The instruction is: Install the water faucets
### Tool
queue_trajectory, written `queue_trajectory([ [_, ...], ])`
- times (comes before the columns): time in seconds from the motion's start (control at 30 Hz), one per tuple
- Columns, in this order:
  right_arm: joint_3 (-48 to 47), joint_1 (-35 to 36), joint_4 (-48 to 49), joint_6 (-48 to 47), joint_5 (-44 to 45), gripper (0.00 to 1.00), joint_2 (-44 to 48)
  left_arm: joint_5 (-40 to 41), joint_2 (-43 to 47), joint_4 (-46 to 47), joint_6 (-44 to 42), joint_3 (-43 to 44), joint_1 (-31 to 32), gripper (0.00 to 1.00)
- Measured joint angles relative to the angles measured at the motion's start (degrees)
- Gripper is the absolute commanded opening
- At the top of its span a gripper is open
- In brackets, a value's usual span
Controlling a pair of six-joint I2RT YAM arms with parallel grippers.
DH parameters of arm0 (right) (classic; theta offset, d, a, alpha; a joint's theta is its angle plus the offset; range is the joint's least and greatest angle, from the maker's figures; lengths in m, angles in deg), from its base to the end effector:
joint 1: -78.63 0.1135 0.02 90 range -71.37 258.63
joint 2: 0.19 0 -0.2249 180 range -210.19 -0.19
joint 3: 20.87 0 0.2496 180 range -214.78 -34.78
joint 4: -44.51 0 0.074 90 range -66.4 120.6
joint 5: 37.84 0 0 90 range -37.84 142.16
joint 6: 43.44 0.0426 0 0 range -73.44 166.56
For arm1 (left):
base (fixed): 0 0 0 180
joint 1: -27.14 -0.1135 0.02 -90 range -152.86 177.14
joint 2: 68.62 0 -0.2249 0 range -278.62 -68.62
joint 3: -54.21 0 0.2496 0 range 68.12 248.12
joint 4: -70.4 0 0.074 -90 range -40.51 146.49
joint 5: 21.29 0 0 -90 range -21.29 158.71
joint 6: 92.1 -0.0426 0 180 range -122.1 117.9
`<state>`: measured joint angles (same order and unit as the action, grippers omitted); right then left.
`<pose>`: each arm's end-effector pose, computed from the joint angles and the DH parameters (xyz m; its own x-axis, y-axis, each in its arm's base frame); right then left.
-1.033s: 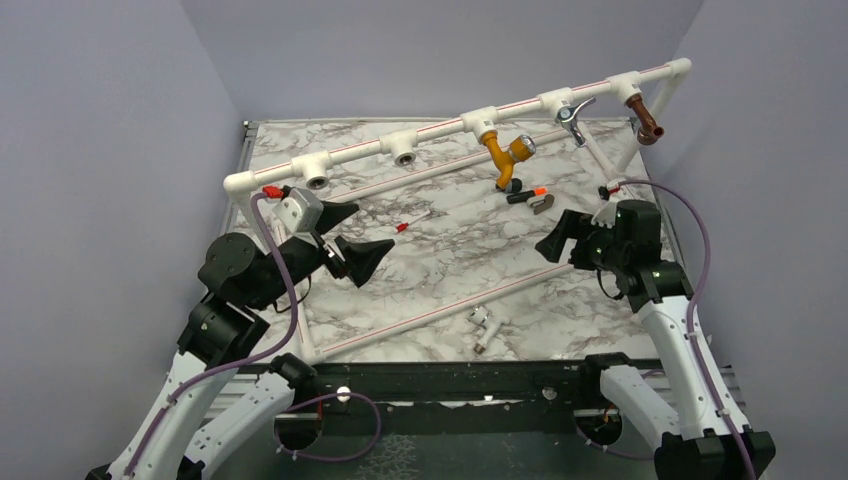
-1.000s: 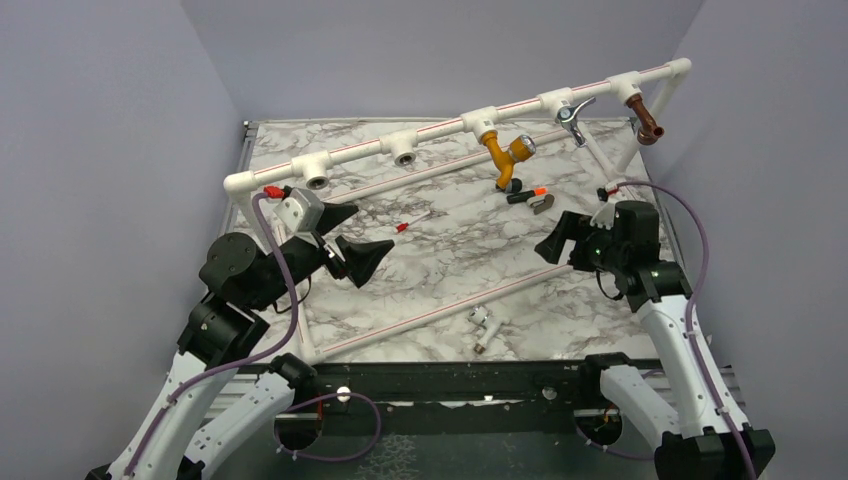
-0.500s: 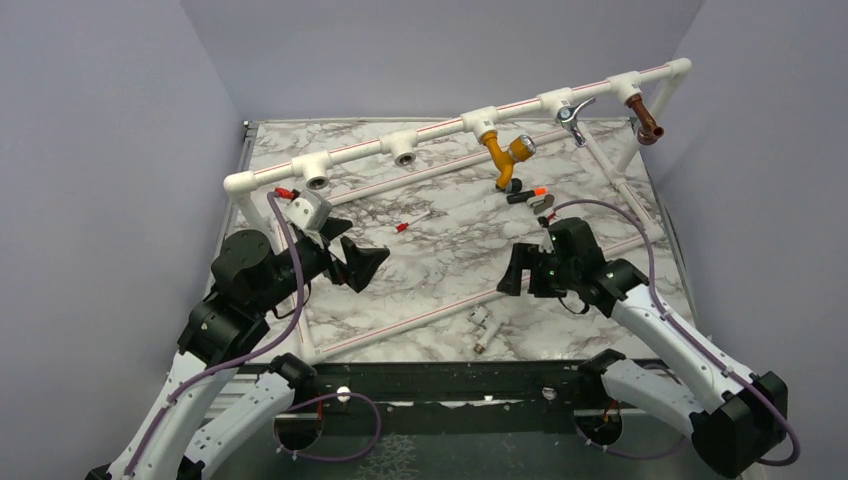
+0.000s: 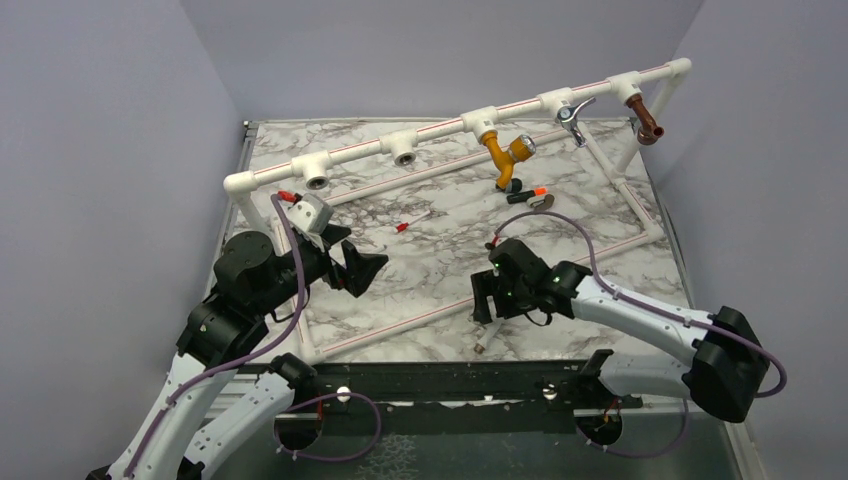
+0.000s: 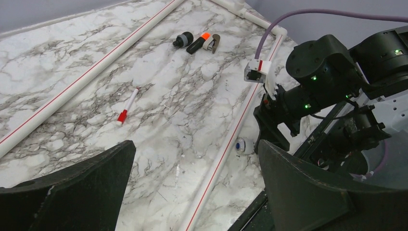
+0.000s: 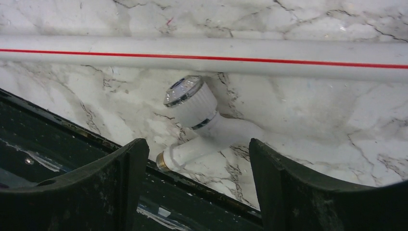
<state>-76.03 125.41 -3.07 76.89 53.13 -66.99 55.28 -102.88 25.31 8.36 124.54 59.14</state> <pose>0.1618 0.1711 0.1697 -0.8728 -0.1914 -0.4490 -0.3267 0.9126 0.2459 0.1219 -0.0878 0.3690 -0.2596 -0.0460 -0.9646 0.6740 0.7067 -0.2151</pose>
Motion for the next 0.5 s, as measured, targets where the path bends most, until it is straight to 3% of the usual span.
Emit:
queue_trajectory([
  [0.2, -1.4, 5.38, 3.06, -2.73, 2.45, 0.8, -4.81, -0.02, 0.0, -1.55, 0.0, -0.09, 0.0, 0.99],
  [0.5, -1.66, 6.56, 6.08, -7.02, 5.4, 0.78, -7.72, -0.02, -0.02, -1.9, 0.0, -0.09, 0.0, 0.99],
])
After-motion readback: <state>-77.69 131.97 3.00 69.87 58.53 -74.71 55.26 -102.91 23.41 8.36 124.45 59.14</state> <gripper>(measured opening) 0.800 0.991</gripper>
